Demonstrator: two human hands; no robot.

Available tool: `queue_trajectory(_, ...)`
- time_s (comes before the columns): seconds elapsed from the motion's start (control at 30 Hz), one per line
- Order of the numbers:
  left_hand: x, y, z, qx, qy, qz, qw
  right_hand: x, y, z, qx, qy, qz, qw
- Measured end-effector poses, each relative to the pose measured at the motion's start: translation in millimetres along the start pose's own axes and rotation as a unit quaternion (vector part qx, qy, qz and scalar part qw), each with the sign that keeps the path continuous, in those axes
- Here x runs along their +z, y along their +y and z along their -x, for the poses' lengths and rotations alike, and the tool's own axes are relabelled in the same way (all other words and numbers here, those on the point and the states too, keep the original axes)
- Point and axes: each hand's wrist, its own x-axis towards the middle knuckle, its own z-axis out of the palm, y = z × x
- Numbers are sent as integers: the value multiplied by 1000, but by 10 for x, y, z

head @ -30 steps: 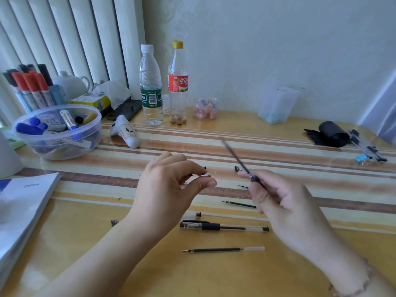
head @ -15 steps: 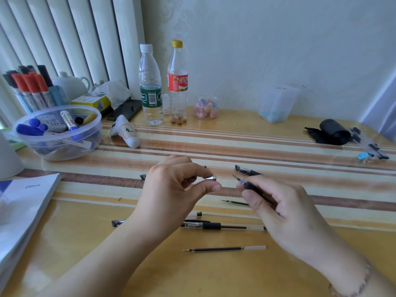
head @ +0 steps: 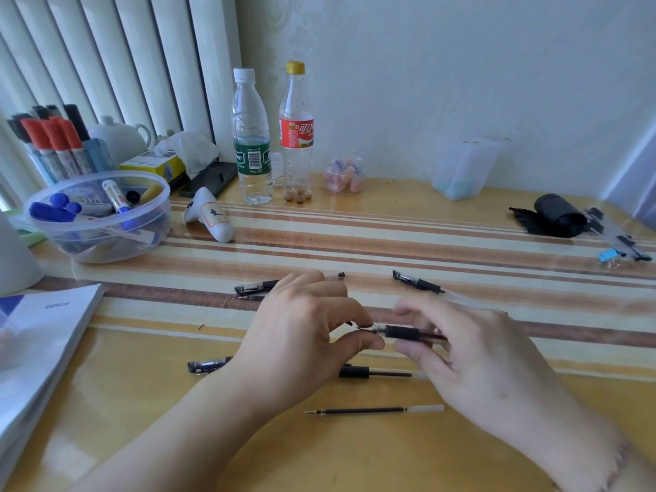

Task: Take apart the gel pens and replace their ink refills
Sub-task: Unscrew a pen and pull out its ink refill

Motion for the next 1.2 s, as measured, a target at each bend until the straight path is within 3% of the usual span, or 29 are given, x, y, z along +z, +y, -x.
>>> queue_trajectory(0.2,10,-13,-7,10,-7,8,1000,-19,26,-1,8,-3,17,1000)
queue_trajectory(0.4,-2,-34,-10,-4,-2,5,1000,-31,37,15,40,-31,-77,996)
queue_trajectory(0.53,1,-37,-8,8,-12,0,1000,-10,47,10,26,-27,-47,998)
queue_trajectory(0.63,-1,-44,-5,3,-15,-6,1000,-14,46,7,45,-64,-71,994)
queue_trajectory(0.9,-3,-63,-17,0,-27,0,1000,18,51,11,45,-62,-63,995)
queue_trajectory(1.07,-31,-33,-22,8,-40,25,999,72,72,16,21,-15,-36,999)
queue_trajectory(1.2,-69,-28,-12,13,-68,35,997,108,75,18,17,-31,-36,999)
